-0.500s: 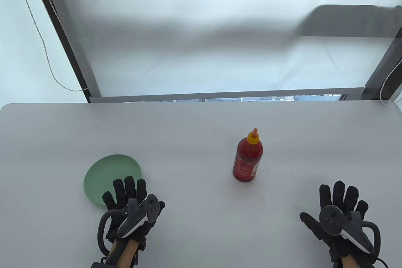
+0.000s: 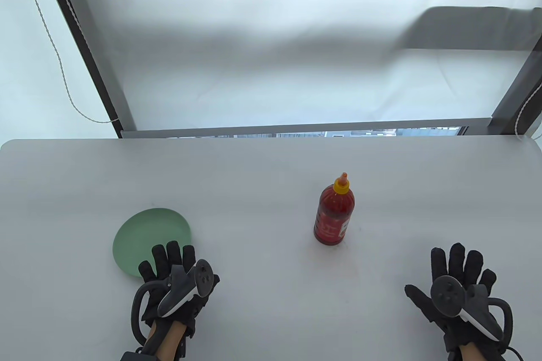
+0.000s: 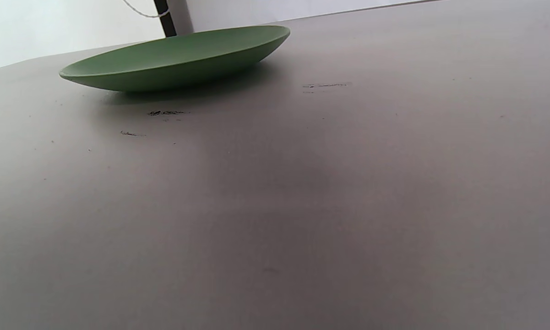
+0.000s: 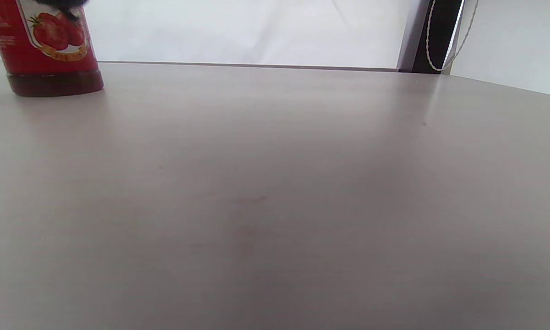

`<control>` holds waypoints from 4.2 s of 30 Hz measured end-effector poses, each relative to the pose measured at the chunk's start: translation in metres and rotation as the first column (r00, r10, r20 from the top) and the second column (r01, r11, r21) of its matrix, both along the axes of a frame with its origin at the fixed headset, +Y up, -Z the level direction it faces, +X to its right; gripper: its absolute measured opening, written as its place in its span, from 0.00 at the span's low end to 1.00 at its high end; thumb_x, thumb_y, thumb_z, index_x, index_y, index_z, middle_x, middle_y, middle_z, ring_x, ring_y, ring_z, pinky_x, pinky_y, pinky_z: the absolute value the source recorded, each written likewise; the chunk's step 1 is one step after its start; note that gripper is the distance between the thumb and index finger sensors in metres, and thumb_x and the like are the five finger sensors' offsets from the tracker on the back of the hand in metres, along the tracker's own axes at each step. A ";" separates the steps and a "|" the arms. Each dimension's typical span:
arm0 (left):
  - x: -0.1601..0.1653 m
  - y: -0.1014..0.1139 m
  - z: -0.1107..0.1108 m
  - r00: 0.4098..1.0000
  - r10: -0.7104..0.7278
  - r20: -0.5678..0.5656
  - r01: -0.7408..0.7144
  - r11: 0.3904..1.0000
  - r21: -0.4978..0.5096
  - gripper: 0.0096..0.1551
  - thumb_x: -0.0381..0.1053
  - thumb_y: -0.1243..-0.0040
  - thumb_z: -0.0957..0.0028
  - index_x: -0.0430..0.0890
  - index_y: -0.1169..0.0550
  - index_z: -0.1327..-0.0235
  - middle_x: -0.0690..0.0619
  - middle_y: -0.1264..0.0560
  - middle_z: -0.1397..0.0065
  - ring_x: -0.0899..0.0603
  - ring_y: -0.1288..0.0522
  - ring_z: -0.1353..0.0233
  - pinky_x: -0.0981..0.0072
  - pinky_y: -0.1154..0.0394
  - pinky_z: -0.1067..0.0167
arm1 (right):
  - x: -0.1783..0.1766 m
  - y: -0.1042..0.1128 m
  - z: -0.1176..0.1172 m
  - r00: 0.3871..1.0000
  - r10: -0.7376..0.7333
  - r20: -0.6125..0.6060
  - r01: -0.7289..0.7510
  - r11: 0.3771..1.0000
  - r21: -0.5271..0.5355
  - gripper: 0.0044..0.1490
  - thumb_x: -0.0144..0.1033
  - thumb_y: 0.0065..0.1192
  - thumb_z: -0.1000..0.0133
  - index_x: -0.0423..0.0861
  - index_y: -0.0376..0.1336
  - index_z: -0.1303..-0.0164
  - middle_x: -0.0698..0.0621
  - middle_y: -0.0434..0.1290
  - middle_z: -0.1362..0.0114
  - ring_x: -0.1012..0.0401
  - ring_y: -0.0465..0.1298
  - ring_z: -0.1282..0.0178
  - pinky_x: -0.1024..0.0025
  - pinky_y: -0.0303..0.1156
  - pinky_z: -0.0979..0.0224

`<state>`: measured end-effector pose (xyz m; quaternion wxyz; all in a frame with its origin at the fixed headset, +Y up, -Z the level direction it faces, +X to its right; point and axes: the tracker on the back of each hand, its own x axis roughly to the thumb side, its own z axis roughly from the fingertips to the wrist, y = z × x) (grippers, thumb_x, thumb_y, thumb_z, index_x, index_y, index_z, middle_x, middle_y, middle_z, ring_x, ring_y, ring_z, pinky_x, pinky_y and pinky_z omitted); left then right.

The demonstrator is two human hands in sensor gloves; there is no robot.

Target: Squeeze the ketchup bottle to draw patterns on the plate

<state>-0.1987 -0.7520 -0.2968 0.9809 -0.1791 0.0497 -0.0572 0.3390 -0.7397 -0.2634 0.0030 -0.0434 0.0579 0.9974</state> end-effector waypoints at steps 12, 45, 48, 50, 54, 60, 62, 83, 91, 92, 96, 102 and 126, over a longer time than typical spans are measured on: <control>-0.029 -0.014 -0.035 0.964 0.143 -0.222 -0.166 0.982 -0.086 0.45 0.64 0.55 0.35 0.39 0.47 0.15 0.30 0.47 0.12 0.23 0.48 0.17 0.24 0.53 0.27 | 0.004 0.001 -0.001 0.999 -0.033 0.010 0.033 0.999 0.013 0.67 0.76 0.43 0.34 0.42 0.25 0.07 0.27 0.19 0.10 0.29 0.22 0.17 0.25 0.26 0.25; 0.014 0.008 -0.061 0.958 -0.265 0.113 0.226 0.935 0.273 0.24 0.48 0.43 0.42 0.39 0.32 0.38 0.42 0.26 0.38 0.35 0.24 0.42 0.40 0.26 0.44 | 0.008 0.006 -0.002 0.996 -0.085 0.007 0.084 0.994 0.068 0.66 0.74 0.44 0.33 0.42 0.25 0.07 0.26 0.20 0.09 0.28 0.24 0.16 0.25 0.27 0.24; 0.036 0.018 -0.051 0.937 -0.285 0.205 0.201 0.915 0.350 0.24 0.48 0.43 0.42 0.38 0.31 0.39 0.42 0.25 0.39 0.36 0.23 0.44 0.41 0.25 0.46 | 0.008 0.006 -0.002 0.996 -0.085 0.006 0.084 0.994 0.075 0.66 0.74 0.44 0.33 0.41 0.25 0.07 0.26 0.20 0.09 0.28 0.24 0.16 0.24 0.27 0.24; 0.060 0.025 -0.041 0.901 -0.320 0.294 0.181 0.892 0.415 0.23 0.48 0.43 0.43 0.39 0.31 0.39 0.42 0.25 0.40 0.36 0.23 0.45 0.42 0.25 0.47 | 0.008 0.006 -0.002 0.996 -0.086 0.006 0.086 0.993 0.077 0.66 0.74 0.44 0.33 0.41 0.25 0.07 0.26 0.20 0.09 0.28 0.24 0.16 0.25 0.27 0.24; 0.103 0.031 -0.018 0.836 -0.322 0.444 0.111 0.892 0.439 0.23 0.49 0.43 0.43 0.39 0.31 0.40 0.43 0.25 0.40 0.37 0.23 0.45 0.42 0.25 0.46 | 0.008 0.006 -0.001 0.996 -0.085 0.007 0.084 0.994 0.075 0.66 0.73 0.44 0.33 0.41 0.25 0.07 0.26 0.20 0.09 0.28 0.24 0.16 0.24 0.27 0.24; 0.160 0.029 0.008 0.730 -0.331 0.599 0.035 0.892 0.450 0.23 0.49 0.43 0.42 0.39 0.30 0.39 0.43 0.24 0.40 0.37 0.22 0.45 0.43 0.23 0.48 | 0.007 0.006 -0.001 0.997 -0.079 0.005 0.078 0.994 0.079 0.66 0.74 0.44 0.33 0.41 0.26 0.07 0.26 0.20 0.10 0.28 0.24 0.16 0.24 0.27 0.24; 0.172 0.028 0.012 0.715 -0.317 0.622 0.017 0.898 0.439 0.23 0.49 0.43 0.43 0.39 0.30 0.39 0.42 0.24 0.40 0.37 0.22 0.45 0.44 0.23 0.49 | 0.007 0.006 -0.001 0.997 -0.078 0.002 0.078 0.994 0.079 0.66 0.73 0.44 0.33 0.41 0.26 0.07 0.26 0.20 0.10 0.28 0.24 0.16 0.24 0.27 0.24; 0.192 -0.007 -0.002 0.631 -0.081 0.772 -0.057 0.987 0.150 0.25 0.53 0.36 0.45 0.41 0.26 0.41 0.42 0.22 0.41 0.37 0.21 0.47 0.46 0.22 0.51 | 0.003 0.006 -0.001 0.998 -0.070 -0.010 0.070 0.995 0.073 0.64 0.72 0.44 0.32 0.41 0.26 0.07 0.26 0.21 0.10 0.28 0.24 0.16 0.25 0.28 0.24; 0.204 -0.021 -0.002 0.606 -0.129 0.785 0.026 0.990 0.142 0.27 0.55 0.36 0.45 0.41 0.27 0.40 0.41 0.22 0.41 0.37 0.21 0.47 0.46 0.22 0.50 | 0.004 0.004 -0.001 0.998 -0.061 0.002 0.061 0.996 0.061 0.65 0.73 0.44 0.33 0.41 0.26 0.07 0.26 0.21 0.10 0.28 0.24 0.16 0.25 0.27 0.24; 0.204 -0.021 -0.002 0.607 -0.124 0.785 0.028 0.990 0.135 0.27 0.55 0.37 0.44 0.41 0.27 0.39 0.41 0.22 0.40 0.37 0.21 0.47 0.46 0.22 0.50 | 0.004 0.004 -0.001 0.998 -0.059 0.004 0.059 0.996 0.061 0.64 0.73 0.44 0.33 0.41 0.26 0.07 0.26 0.21 0.10 0.28 0.24 0.16 0.25 0.28 0.24; 0.195 -0.015 -0.006 0.622 -0.049 0.781 -0.021 0.997 0.079 0.28 0.58 0.43 0.41 0.43 0.27 0.36 0.43 0.22 0.37 0.38 0.20 0.43 0.45 0.22 0.47 | 0.004 0.004 0.000 0.997 -0.072 0.027 0.071 0.996 0.052 0.64 0.73 0.44 0.33 0.41 0.27 0.07 0.26 0.21 0.09 0.28 0.24 0.16 0.25 0.28 0.24; 0.171 0.002 -0.003 0.701 -0.032 0.713 -0.060 0.993 0.104 0.32 0.60 0.53 0.39 0.45 0.31 0.28 0.43 0.25 0.27 0.36 0.23 0.33 0.39 0.26 0.40 | 0.001 0.006 0.000 0.997 -0.069 0.016 0.068 0.996 0.048 0.64 0.73 0.44 0.33 0.41 0.27 0.07 0.26 0.21 0.09 0.28 0.24 0.16 0.25 0.28 0.24; -0.017 0.039 0.019 0.982 0.035 0.185 -0.084 0.960 0.268 0.49 0.67 0.61 0.40 0.43 0.54 0.14 0.34 0.62 0.10 0.25 0.66 0.15 0.21 0.66 0.29 | -0.016 0.007 -0.001 0.971 -0.229 -0.065 0.234 0.969 0.079 0.64 0.72 0.45 0.33 0.40 0.30 0.06 0.25 0.24 0.08 0.28 0.27 0.15 0.26 0.29 0.23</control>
